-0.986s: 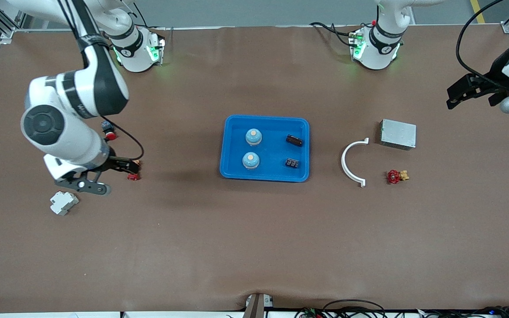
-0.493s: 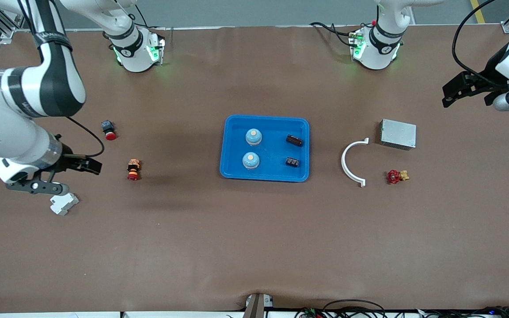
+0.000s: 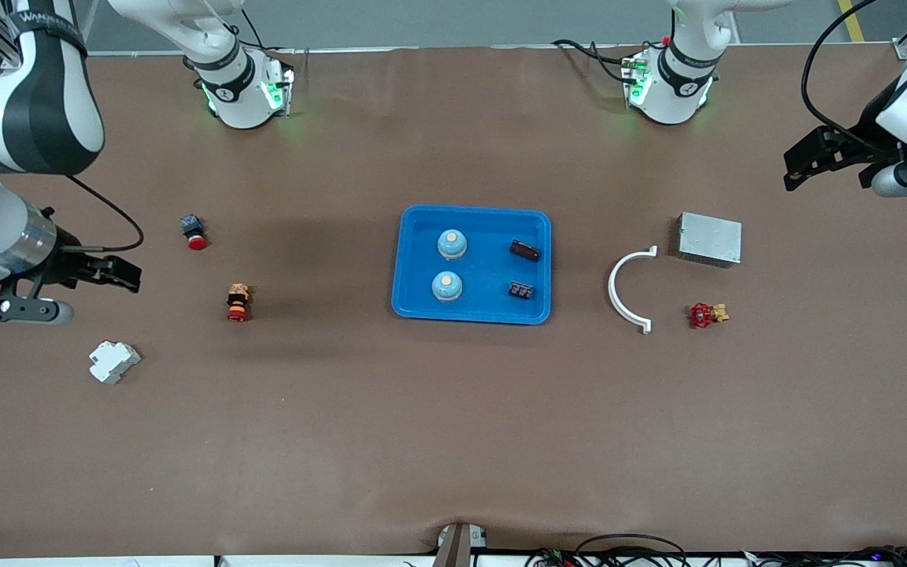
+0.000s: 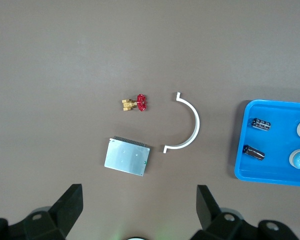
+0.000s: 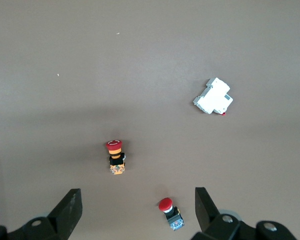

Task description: Place electrolytic capacitor and blue bell in tray

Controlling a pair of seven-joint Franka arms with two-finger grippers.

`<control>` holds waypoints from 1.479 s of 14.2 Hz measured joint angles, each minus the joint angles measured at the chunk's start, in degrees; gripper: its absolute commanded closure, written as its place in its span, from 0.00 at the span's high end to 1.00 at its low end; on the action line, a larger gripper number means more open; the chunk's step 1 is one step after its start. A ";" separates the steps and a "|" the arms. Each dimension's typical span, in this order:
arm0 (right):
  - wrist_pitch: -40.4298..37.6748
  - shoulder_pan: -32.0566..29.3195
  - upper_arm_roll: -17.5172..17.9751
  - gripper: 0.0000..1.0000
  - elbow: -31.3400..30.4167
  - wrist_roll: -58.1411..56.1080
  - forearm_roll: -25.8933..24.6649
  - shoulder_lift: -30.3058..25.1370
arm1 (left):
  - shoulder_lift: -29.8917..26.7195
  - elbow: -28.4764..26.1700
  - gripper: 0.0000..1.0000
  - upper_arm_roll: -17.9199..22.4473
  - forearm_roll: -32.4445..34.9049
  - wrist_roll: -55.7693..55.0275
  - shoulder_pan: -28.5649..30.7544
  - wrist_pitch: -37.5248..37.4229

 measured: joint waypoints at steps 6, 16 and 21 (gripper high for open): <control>-0.15 -0.01 0.14 1.00 -0.94 -1.81 0.00 -5.81 | 0.00 -0.09 1.00 0.01 0.00 0.00 0.07 0.00; -5.03 -1.24 0.00 1.00 2.67 -3.34 4.30 -7.08 | 0.00 -0.08 1.00 0.04 0.00 0.00 0.24 0.09; -12.94 -2.94 0.00 1.00 7.86 -3.62 6.92 -7.12 | 0.00 -0.06 1.00 0.19 0.00 -0.07 0.26 0.49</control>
